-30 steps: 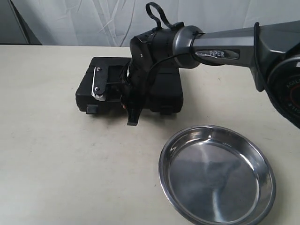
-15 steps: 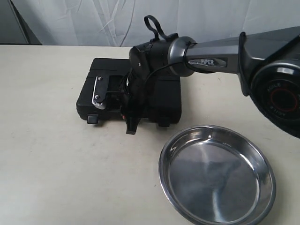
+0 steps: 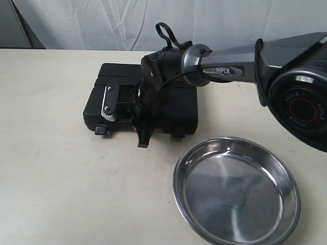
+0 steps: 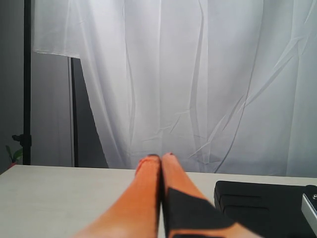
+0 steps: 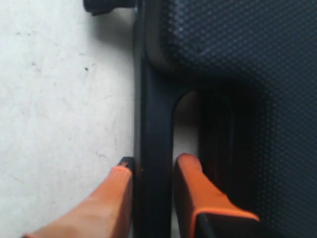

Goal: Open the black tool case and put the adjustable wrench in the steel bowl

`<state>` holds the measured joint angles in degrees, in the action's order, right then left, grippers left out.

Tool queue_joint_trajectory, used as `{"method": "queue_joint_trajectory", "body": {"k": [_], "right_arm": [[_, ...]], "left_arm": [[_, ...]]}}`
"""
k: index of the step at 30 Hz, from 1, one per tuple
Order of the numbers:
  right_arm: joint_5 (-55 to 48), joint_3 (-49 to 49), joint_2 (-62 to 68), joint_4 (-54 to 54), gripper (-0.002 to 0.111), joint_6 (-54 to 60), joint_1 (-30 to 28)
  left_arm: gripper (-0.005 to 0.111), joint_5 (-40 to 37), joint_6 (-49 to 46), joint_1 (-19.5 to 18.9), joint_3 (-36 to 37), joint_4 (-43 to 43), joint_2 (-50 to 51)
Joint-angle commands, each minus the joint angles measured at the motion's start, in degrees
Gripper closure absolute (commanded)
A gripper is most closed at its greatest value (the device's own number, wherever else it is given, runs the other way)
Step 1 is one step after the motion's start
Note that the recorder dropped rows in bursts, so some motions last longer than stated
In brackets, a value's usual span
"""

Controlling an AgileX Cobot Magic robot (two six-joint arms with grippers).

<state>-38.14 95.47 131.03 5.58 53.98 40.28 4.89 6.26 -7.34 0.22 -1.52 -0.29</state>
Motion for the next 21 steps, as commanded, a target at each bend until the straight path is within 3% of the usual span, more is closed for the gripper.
{"method": "queue_joint_trajectory", "body": {"k": [1,21], "right_arm": [[-0.33,0.27,-0.57,-0.52,0.08,-0.06,-0.16],[-0.18,0.27,-2.05,-2.45,0.08,-0.06,-0.27]], "left_arm": [[0.106,0.31,0.1,0.09,-0.22,-0.14,0.29],[0.106,0.31,0.1,0.09,-0.22,-0.14,0.29]]}}
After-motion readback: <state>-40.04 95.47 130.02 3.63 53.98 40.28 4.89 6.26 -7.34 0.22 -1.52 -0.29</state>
